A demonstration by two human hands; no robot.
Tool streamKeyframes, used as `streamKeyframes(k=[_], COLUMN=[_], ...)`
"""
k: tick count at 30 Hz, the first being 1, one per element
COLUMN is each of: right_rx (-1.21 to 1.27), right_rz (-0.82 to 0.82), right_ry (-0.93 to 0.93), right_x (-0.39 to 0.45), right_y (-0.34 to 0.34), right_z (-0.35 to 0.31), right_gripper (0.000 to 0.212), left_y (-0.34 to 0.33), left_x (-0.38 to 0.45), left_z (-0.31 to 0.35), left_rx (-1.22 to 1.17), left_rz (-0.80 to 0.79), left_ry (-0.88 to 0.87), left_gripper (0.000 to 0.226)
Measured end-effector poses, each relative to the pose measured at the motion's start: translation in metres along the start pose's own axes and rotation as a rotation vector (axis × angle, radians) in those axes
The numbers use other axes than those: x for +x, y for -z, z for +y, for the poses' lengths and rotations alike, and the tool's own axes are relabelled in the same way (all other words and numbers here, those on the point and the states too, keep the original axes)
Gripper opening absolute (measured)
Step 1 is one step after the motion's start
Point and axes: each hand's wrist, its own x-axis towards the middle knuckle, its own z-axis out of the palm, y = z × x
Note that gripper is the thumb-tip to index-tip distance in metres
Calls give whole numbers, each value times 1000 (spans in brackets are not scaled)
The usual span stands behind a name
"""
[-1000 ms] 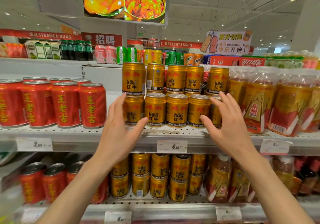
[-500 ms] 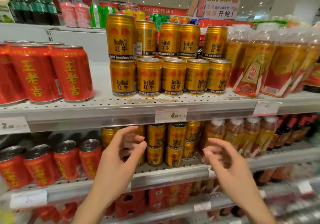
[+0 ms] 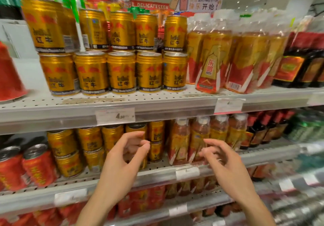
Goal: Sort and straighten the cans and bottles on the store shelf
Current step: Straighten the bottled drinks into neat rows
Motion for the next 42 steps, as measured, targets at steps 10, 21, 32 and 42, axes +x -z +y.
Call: streamKeyframes(k=[10, 21, 32, 42], right_rx=[-15, -189, -424, -453], right_rz=[-48, 65, 202, 310], right_ry=[79, 336, 425, 452], right_x=[58, 101, 161, 158], right_y=[128, 174, 142, 145], right_z=[26, -15, -75, -75], right_gripper=[18, 20, 99, 98], left_y=[-133, -155, -167, -173], left_x=[10, 45, 141, 148], left_z=[55, 116, 139, 132], left_rx=[-1, 139, 435, 420], left_rz=[69, 221, 211, 321], left_ry=[-22, -284, -506, -557], left_gripper=[23, 26, 98, 99])
